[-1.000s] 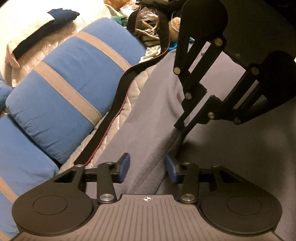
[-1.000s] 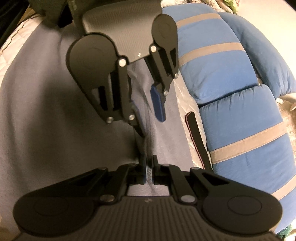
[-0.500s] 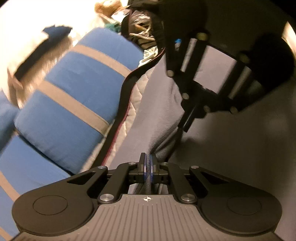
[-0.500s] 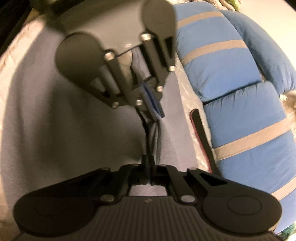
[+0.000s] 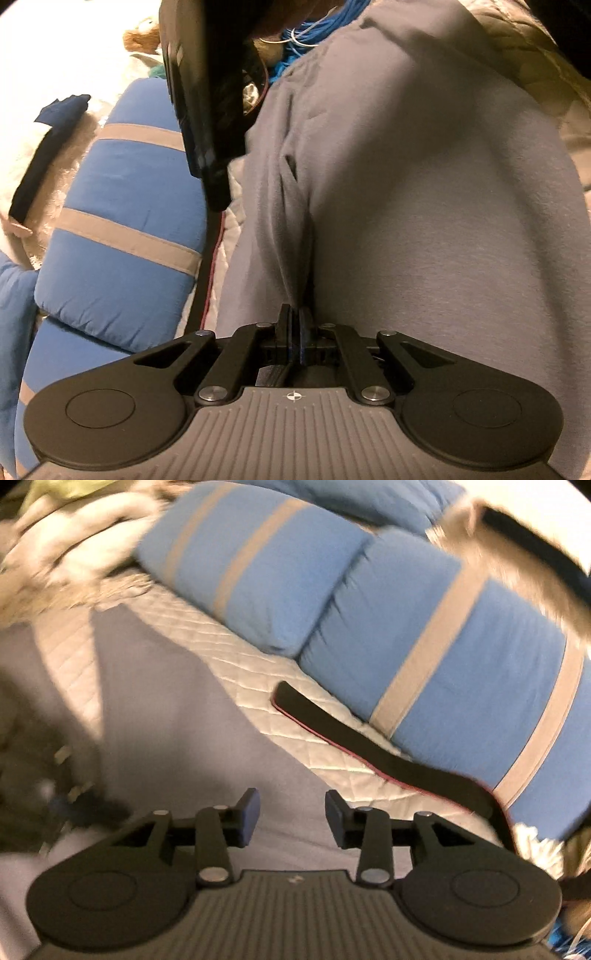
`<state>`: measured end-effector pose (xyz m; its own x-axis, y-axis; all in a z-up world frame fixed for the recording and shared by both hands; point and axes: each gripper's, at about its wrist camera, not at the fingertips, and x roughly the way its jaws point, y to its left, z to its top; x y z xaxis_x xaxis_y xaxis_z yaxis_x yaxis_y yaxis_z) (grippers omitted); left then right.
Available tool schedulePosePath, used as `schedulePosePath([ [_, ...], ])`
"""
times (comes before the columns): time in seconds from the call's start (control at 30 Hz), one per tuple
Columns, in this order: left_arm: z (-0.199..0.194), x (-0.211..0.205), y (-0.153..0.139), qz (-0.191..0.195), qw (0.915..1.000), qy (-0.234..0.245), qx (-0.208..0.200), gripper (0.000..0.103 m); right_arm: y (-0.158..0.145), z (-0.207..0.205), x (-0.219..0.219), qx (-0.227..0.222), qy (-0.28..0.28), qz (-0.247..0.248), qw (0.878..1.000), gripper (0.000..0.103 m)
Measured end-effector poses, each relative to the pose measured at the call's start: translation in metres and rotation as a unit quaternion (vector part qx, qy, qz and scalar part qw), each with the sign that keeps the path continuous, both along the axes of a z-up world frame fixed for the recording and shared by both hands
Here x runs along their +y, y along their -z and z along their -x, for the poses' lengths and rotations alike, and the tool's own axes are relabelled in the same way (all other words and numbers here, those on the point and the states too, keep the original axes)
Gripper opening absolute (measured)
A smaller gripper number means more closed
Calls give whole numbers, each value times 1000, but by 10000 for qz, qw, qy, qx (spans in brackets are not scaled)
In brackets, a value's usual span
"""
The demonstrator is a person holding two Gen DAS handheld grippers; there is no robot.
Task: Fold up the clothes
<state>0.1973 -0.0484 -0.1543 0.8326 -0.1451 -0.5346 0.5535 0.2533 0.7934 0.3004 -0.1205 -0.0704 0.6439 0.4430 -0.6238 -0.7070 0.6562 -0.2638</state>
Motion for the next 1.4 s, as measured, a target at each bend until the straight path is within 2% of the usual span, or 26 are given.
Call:
schedulePosePath([
  [0.27, -3, 2, 1, -34, 9993, -46, 362, 3, 31, -86, 22, 900, -67, -220, 9957, 56],
  [0.43, -3, 5, 4, -60, 9989, -51, 462, 3, 53, -127, 36, 1784, -303, -354, 9829, 57],
  [0.47, -3, 6, 4, -51, 9988, -56, 474, 3, 57, -129, 37, 1931, -363, -329, 9800, 49],
  [0.5, -3, 7, 4, -44, 9988, -60, 484, 3, 59, -130, 37, 2039, -410, -383, 9774, 28],
  [0.57, -4, 8, 3, -39, 9988, -63, 493, 3, 61, -134, 37, 2218, -497, -498, 9726, 5],
  [0.73, -13, 10, -3, 48, 9989, -93, 460, 3, 45, -126, 37, 1266, -450, -502, 9897, 3],
  [0.87, -25, 11, -7, 137, 9992, -344, 158, 3, 31, -124, 43, 403, -143, -549, 9976, 3],
  [0.97, -41, 9, 0, 21, 9985, -531, -93, 3, 23, -126, 50, -178, 100, -629, 9978, 3],
  [1.07, -52, 9, 14, -308, 9970, -625, -336, 3, 23, -129, 58, -594, 209, -537, 9966, 3],
  [1.1, -56, 9, 19, -395, 9963, -655, -395, 3, 26, -129, 62, -610, 223, -436, 9969, 3],
  [1.13, -59, 9, 21, -435, 9959, -684, -409, 3, 29, -131, 66, -599, 236, -327, 9974, 4],
  [1.17, -61, 9, 23, -465, 9955, -707, -419, 3, 34, -132, 70, -540, 254, -164, 9981, 10],
  [1.2, -59, 10, 23, -472, 9955, -714, -399, 3, 38, -134, 73, -472, 274, 8, 9985, 31],
  [1.23, -59, 9, 24, -470, 9958, -715, -333, 3, 42, -135, 77, -404, 293, 181, 9986, 33],
  [1.33, -57, 8, 21, -418, 9967, -689, -116, 3, 36, -131, 78, -555, 470, 491, 9961, 52],
  [1.37, -56, 8, 19, -396, 9969, -682, -66, 3, 31, -128, 78, -637, 536, 588, 9948, 65],
  [1.4, -56, 9, 19, -374, 9969, -685, -67, 3, 25, -122, 74, -671, 538, 617, 9944, 72],
])
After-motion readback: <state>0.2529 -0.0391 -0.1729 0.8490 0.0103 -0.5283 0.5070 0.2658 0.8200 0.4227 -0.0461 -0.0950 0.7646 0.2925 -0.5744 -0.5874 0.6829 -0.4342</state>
